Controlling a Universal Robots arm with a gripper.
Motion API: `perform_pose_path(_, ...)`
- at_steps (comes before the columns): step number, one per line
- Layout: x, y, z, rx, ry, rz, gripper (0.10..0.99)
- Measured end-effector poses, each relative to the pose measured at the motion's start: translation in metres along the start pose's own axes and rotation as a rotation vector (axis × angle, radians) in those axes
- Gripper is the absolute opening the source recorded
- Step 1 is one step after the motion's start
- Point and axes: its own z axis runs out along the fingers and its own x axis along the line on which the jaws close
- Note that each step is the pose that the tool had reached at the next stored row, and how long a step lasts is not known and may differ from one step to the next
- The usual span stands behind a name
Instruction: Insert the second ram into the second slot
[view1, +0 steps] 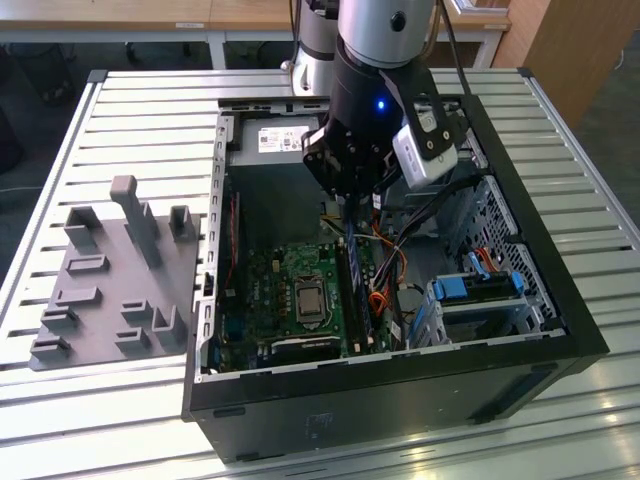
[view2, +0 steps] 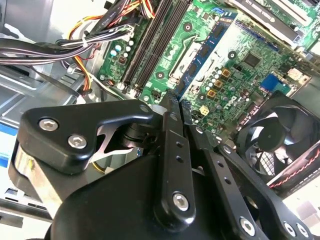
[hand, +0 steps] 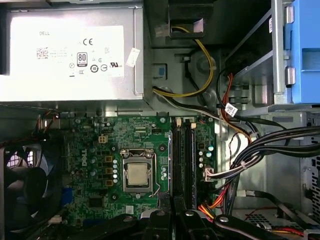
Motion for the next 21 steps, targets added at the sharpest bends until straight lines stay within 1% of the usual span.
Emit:
perform_pose_path(6,-0.0025,0.0,0.0048,0.0,0.0032,-0.005,0.137)
perform_pose_path(9,-0.0033,0.0,0.0071,0.0,0.0033,-0.005,0.137)
perform_pose_path(13,-0.0036,-0.0001,0.0083,0.001,0.0061,-0.009,0.137)
perform_pose_path(21,-0.004,-0.0001,0.0104,0.001,0.0065,-0.017,0.137)
